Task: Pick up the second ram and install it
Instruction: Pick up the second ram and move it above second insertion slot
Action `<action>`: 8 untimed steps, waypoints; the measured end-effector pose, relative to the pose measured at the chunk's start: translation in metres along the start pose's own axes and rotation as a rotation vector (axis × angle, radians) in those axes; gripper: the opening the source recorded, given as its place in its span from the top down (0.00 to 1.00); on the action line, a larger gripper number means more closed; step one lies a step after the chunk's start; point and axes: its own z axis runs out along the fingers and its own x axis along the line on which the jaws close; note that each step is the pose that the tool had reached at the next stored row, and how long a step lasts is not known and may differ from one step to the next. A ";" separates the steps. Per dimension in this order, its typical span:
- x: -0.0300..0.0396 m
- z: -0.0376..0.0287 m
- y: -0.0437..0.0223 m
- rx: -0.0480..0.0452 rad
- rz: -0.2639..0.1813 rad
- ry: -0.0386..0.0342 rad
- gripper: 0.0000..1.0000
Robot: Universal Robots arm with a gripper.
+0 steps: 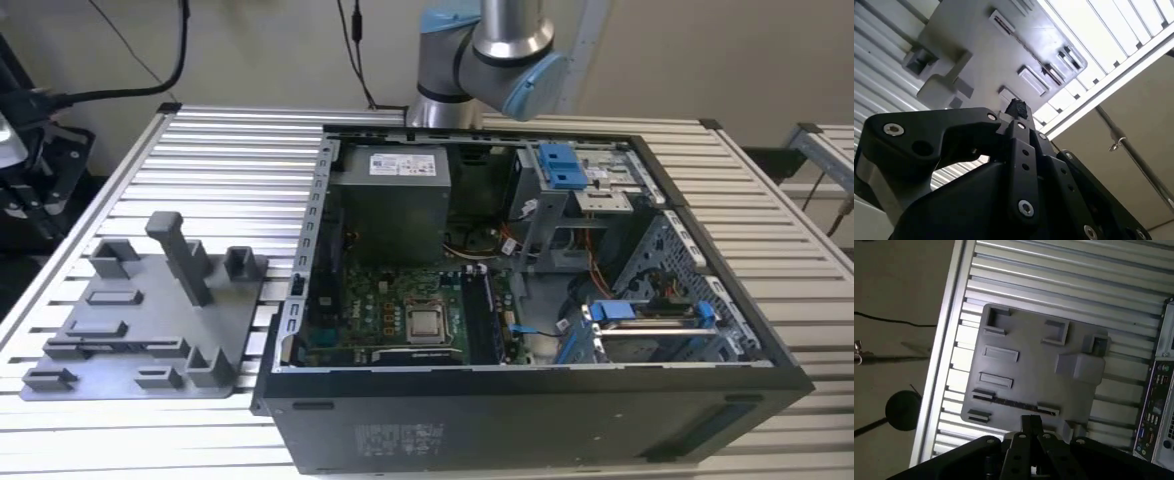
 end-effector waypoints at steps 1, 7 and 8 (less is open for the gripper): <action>0.0001 0.0000 0.0000 0.0008 -0.017 0.0009 0.89; 0.0008 0.0001 0.0003 0.0067 -0.113 0.0065 0.89; 0.0011 0.0000 0.0003 0.0080 -0.127 0.0076 0.89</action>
